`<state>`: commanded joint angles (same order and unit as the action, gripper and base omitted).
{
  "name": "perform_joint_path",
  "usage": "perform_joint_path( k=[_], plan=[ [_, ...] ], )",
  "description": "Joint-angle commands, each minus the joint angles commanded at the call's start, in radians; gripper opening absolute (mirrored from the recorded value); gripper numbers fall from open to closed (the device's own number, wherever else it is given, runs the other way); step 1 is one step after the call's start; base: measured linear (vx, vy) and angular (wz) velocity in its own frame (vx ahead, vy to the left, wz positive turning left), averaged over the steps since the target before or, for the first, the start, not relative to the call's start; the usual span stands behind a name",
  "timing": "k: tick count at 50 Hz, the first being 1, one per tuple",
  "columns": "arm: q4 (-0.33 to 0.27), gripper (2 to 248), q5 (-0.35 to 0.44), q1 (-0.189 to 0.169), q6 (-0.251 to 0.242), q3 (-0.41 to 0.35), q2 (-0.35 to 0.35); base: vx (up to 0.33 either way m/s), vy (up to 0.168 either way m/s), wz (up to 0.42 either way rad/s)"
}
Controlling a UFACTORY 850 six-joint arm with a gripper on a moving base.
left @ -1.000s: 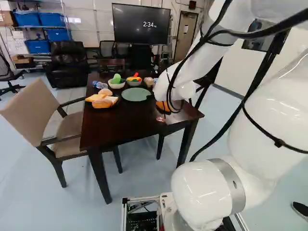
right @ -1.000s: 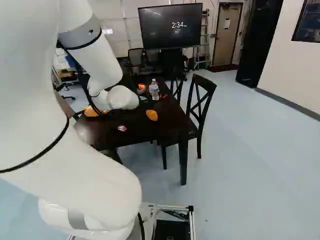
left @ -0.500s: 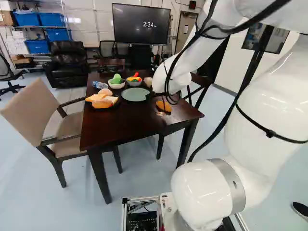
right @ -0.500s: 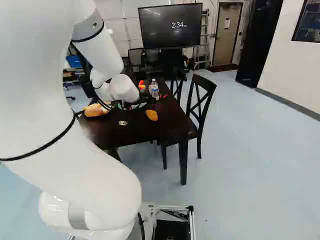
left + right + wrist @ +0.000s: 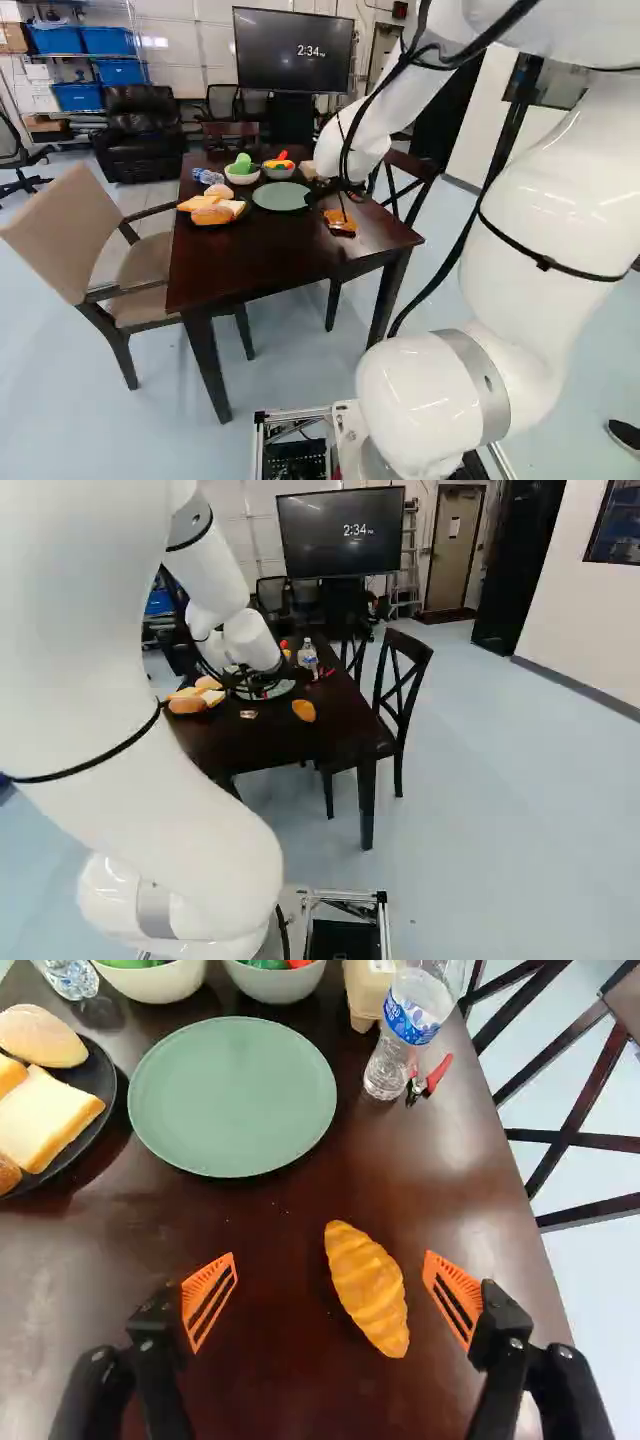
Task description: Move the croissant to the empty plate
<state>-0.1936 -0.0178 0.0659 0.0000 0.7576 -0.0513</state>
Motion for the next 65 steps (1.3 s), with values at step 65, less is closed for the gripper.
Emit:
perform_joint_path(
  k=[65],
  plan=[
    [-0.035, 247, -0.505, 0.028, 0.0, 0.319, -0.201, 0.0, 0.0, 0.0]
  ],
)
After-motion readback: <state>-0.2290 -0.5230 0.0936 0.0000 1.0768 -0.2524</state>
